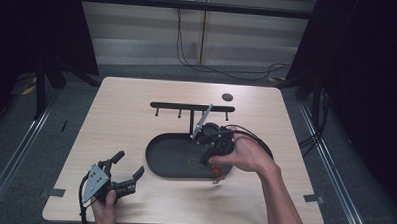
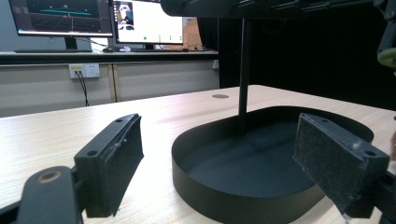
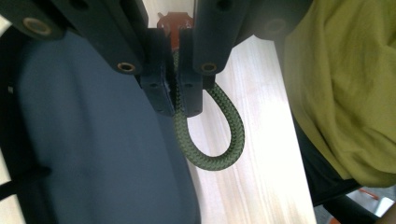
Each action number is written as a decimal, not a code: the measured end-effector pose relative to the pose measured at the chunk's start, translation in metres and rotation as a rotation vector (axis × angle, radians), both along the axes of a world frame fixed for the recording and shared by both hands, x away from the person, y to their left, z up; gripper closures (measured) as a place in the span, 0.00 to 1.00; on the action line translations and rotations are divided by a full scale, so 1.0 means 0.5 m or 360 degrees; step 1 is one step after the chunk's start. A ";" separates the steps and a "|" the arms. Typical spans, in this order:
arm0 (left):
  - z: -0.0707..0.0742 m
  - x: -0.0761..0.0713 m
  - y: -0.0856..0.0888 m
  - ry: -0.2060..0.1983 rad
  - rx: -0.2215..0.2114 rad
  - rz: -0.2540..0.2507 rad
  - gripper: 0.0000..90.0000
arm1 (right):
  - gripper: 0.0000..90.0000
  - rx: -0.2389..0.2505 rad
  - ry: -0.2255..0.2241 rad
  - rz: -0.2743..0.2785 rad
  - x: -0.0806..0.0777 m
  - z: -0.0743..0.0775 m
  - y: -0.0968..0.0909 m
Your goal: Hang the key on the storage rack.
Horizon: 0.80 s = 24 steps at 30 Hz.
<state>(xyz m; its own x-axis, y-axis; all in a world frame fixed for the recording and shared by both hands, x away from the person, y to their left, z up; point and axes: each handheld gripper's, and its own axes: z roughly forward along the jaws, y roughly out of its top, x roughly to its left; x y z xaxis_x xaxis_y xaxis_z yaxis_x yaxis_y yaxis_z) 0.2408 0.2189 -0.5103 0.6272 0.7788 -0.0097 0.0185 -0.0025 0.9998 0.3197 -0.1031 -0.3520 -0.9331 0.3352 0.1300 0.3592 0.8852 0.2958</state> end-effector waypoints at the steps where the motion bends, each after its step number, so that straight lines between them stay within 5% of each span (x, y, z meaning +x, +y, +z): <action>1: 0.000 0.000 0.000 0.0000 0.0001 0.0000 0.17 | 0.95 -0.0018 0.0003 0.0000 -0.001 0.005 0.001; 24: 0.000 0.000 0.000 0.0001 0.0000 -0.0001 0.17 | 0.95 0.0009 -0.0057 -0.0022 0.052 0.093 -0.001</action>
<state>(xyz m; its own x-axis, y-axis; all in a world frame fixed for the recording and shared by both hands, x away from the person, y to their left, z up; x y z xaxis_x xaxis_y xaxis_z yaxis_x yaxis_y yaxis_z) 0.2408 0.2189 -0.5103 0.6276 0.7785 -0.0098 0.0190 -0.0027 0.9998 0.3456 -0.1035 -0.3054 -0.9324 0.3476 0.0985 0.3606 0.8784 0.3136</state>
